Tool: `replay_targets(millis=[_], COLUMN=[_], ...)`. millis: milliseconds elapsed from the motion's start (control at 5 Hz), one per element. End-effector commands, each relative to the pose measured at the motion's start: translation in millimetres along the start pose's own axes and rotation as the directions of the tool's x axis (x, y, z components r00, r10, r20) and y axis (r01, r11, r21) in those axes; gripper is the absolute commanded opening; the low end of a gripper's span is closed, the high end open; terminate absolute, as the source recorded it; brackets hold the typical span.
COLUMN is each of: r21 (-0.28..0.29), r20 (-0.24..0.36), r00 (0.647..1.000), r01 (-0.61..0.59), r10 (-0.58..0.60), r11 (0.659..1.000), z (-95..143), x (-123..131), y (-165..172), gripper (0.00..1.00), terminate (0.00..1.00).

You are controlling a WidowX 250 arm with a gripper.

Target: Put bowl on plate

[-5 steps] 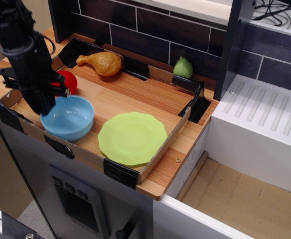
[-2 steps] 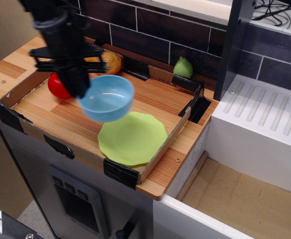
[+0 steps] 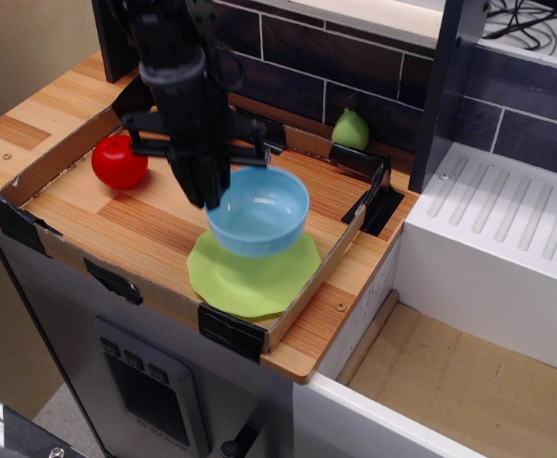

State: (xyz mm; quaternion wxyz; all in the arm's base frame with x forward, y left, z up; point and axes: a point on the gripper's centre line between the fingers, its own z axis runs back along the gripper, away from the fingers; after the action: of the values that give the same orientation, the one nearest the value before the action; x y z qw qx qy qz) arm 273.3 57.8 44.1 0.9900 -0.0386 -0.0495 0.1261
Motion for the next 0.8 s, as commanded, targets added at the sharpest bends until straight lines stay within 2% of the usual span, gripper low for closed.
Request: replay_targets(millis=[0,200,400,600], r21=[0.044,0.046,0.053,0.027], r20=[0.052,0.059,0.062,0.044], r00=[0.998,0.998,0.997,0.999], r01=[0.026,0.03,0.036,0.021], r10=[-0.028,-0.033,-0.039,-0.022], r11=[0.999,0.999,0.998,0.999], z=[-3.3,-4.2,-4.9,3.1], x=[1.1,-0.4,-1.1,1.6], y=[9.2,7.8,5.1,3.7], gripper=[0.0,0.0,1.0,1.0], terminate=[0.0,0.0,0.0,0.0])
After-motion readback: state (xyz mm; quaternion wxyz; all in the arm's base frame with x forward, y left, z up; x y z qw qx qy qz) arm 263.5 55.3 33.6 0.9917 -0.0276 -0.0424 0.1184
